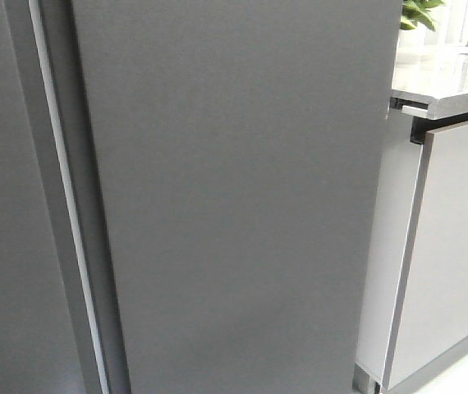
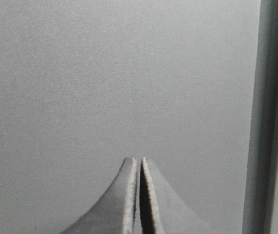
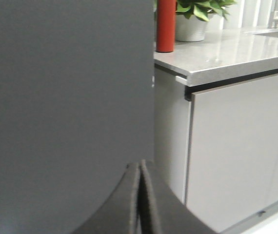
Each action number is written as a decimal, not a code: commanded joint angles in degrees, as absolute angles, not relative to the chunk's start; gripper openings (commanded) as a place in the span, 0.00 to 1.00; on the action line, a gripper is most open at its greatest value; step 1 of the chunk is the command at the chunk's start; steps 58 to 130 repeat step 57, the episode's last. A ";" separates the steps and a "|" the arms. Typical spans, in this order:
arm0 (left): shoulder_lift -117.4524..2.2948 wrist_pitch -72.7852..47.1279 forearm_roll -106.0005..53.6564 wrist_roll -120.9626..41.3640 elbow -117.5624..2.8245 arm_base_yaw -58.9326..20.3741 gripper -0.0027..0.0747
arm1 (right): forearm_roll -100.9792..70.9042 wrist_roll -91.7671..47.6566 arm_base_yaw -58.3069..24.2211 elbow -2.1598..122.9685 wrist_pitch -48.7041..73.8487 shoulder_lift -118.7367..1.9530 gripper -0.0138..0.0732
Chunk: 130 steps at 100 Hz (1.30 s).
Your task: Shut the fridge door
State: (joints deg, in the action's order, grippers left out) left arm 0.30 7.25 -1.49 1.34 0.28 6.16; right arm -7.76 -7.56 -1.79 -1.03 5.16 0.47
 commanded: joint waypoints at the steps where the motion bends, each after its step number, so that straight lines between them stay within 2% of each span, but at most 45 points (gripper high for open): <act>1: 1.47 11.44 -1.72 1.34 2.30 6.15 0.01 | 2.20 1.16 -1.80 -2.03 0.00 1.41 0.11; 130: 1.47 11.44 -1.72 1.34 2.30 6.15 0.01 | 2.21 1.17 -1.80 -2.03 0.67 1.41 0.11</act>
